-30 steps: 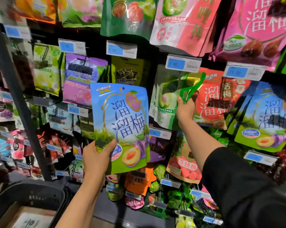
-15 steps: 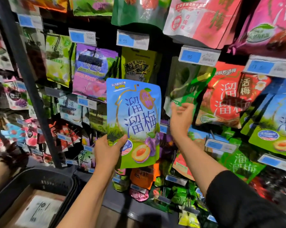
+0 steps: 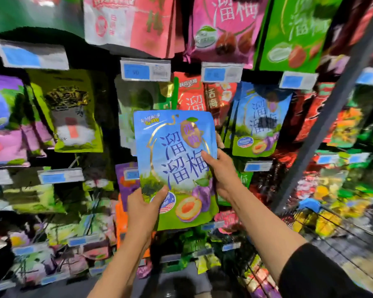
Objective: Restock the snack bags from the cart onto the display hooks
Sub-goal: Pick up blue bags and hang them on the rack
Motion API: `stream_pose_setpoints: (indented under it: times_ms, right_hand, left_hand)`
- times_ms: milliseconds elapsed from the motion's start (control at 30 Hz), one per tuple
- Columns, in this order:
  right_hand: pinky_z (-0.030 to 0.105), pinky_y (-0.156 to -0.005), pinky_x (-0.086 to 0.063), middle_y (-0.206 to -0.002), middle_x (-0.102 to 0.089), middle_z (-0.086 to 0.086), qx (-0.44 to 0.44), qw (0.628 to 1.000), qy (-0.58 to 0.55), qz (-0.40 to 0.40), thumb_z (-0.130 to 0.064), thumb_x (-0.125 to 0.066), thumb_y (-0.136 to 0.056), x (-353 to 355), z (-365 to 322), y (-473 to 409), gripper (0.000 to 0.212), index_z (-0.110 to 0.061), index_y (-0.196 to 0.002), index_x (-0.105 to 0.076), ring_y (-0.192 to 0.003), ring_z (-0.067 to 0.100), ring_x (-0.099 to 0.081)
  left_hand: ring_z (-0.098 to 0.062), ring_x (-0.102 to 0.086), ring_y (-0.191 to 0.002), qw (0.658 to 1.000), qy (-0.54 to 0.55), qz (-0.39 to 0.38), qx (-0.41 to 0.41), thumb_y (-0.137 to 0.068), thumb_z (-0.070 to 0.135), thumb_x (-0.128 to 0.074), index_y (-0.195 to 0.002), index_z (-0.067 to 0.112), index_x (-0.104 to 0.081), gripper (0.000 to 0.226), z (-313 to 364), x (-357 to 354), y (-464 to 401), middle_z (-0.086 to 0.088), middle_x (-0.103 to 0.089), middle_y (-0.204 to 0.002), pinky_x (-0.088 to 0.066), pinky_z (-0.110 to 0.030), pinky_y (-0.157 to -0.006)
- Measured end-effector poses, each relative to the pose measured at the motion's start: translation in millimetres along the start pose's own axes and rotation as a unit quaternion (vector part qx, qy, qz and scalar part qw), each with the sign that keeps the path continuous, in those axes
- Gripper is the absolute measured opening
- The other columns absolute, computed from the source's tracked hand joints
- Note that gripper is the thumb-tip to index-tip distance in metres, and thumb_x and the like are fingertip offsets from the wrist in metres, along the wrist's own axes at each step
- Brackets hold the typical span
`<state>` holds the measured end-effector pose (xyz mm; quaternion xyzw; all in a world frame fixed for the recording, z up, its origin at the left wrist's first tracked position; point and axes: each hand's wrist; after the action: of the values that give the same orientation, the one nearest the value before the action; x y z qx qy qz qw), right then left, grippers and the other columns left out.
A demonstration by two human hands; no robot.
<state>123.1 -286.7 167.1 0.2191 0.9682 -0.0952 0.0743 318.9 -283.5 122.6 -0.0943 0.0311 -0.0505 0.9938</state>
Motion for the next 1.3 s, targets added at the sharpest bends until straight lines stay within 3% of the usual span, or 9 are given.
stream_pose_setpoints:
  times_ms: [33, 100, 200, 300, 467, 600, 733, 900, 1300]
  right_hand:
    - [0.044, -0.086, -0.054, -0.1, -0.072, 0.01, 0.011, 0.999, 0.011, 0.036, -0.01, -0.062, -0.091, 16.2, -5.3, 3.5, 0.013, -0.015, -0.102, -0.068, -0.09, 0.025, -0.066]
    - [0.044, -0.083, -0.054, -0.098, -0.073, 0.01, 0.036, 0.994, 0.025, 0.102, -0.008, -0.062, -0.091, 47.2, -15.4, 8.7, 0.013, -0.017, -0.098, -0.07, -0.088, 0.024, -0.066]
    - [0.042, -0.08, -0.053, -0.09, -0.072, 0.007, 0.077, 0.976, 0.049, 0.197, -0.007, -0.062, -0.09, 89.5, -32.1, 13.7, 0.014, -0.019, -0.091, -0.07, -0.082, 0.023, -0.064]
    - [0.048, -0.077, -0.053, -0.087, -0.07, 0.009, 0.107, 0.956, 0.054, 0.269, -0.015, -0.067, -0.087, 130.9, -47.1, 9.7, 0.009, -0.022, -0.084, -0.071, -0.082, 0.021, -0.061]
    - [0.042, -0.075, -0.051, -0.088, -0.067, 0.01, 0.152, 0.926, 0.072, 0.339, -0.008, -0.063, -0.091, 182.8, -73.2, -13.2, 0.011, -0.019, -0.09, -0.067, -0.082, 0.02, -0.059]
    - [0.037, -0.072, -0.049, -0.089, -0.069, 0.015, 0.183, 0.914, 0.098, 0.349, -0.012, -0.064, -0.089, 208.5, -83.8, -39.2, 0.009, -0.019, -0.088, -0.069, -0.079, 0.018, -0.058]
    - [0.017, -0.055, -0.041, -0.082, -0.061, 0.012, 0.206, 0.904, 0.121, 0.355, -0.003, -0.061, -0.09, 215.9, -93.4, -58.5, 0.014, 0.008, -0.096, -0.066, -0.058, -0.005, -0.047]
    - [0.021, -0.051, -0.035, -0.077, -0.055, 0.008, 0.197, 0.908, 0.118, 0.351, -0.007, -0.059, -0.091, 218.7, -95.9, -76.6, 0.017, 0.01, -0.092, -0.063, -0.069, 0.013, -0.045]
    - [0.029, -0.063, -0.042, -0.08, -0.063, 0.007, 0.166, 0.917, 0.093, 0.351, -0.007, -0.06, -0.092, 223.7, -84.4, -80.5, 0.009, -0.009, -0.087, -0.067, -0.072, 0.016, -0.054]
  left_hand:
    - [0.0, -0.066, -0.071, 1.0, -0.011, -0.027, 0.001, -0.082, 0.007, -0.072, -0.084, 0.014, -0.069, 0.008, -2.0, -15.0, -1.4, 0.012, -0.071, -0.076, -0.05, -0.018, -0.068]
    - [-0.009, -0.067, -0.081, 0.997, -0.012, -0.077, 0.007, -0.08, 0.02, -0.076, -0.09, 0.013, -0.071, 0.013, -3.8, -45.9, -4.3, 0.005, -0.074, -0.084, -0.052, -0.026, -0.075]
    - [-0.024, -0.065, -0.098, 0.991, -0.041, -0.124, -0.026, -0.068, 0.054, -0.078, -0.105, 0.01, -0.068, 0.058, 2.2, -90.6, -7.7, -0.008, -0.07, -0.103, -0.051, -0.038, -0.088]
    - [-0.015, -0.061, -0.095, 0.977, -0.09, -0.18, -0.071, -0.079, 0.026, -0.078, -0.115, 0.008, -0.062, 0.043, 21.1, -133.5, -10.8, -0.001, -0.068, -0.106, -0.044, -0.012, -0.079]
    - [-0.022, -0.047, -0.129, 0.937, -0.187, -0.205, -0.212, -0.08, 0.021, -0.076, -0.144, 0.014, -0.039, 0.074, 52.8, -187.5, -40.3, -0.008, -0.05, -0.141, -0.036, -0.031, -0.104]
    - [-0.026, -0.026, -0.144, 0.875, -0.248, -0.205, -0.362, -0.082, 0.01, -0.071, -0.143, 0.007, -0.04, 0.069, 88.5, -225.1, -72.5, -0.013, -0.031, -0.154, -0.021, -0.034, -0.118]
    - [-0.037, -0.018, -0.145, 0.786, -0.32, -0.202, -0.489, -0.081, 0.01, -0.063, -0.143, 0.0, -0.038, 0.068, 114.5, -259.5, -102.4, -0.019, -0.022, -0.156, -0.02, -0.045, -0.117]
    - [-0.036, -0.005, -0.148, 0.709, -0.422, -0.219, -0.52, -0.087, 0.004, -0.054, -0.149, 0.0, -0.023, 0.07, 134.6, -285.9, -122.8, -0.014, -0.011, -0.16, -0.019, -0.057, -0.115]
    - [-0.023, 0.015, -0.148, 0.669, -0.51, -0.224, -0.492, -0.09, 0.004, -0.05, -0.153, 0.014, 0.006, 0.085, 133.7, -285.0, -133.2, 0.001, 0.017, -0.16, -0.004, -0.048, -0.12]
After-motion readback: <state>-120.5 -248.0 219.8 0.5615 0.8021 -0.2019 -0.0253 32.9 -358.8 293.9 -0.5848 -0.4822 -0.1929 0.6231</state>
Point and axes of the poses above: each hand's wrist, its own y-axis away from the middle knuckle, its own x-axis out of the back of the hand, z = x × y
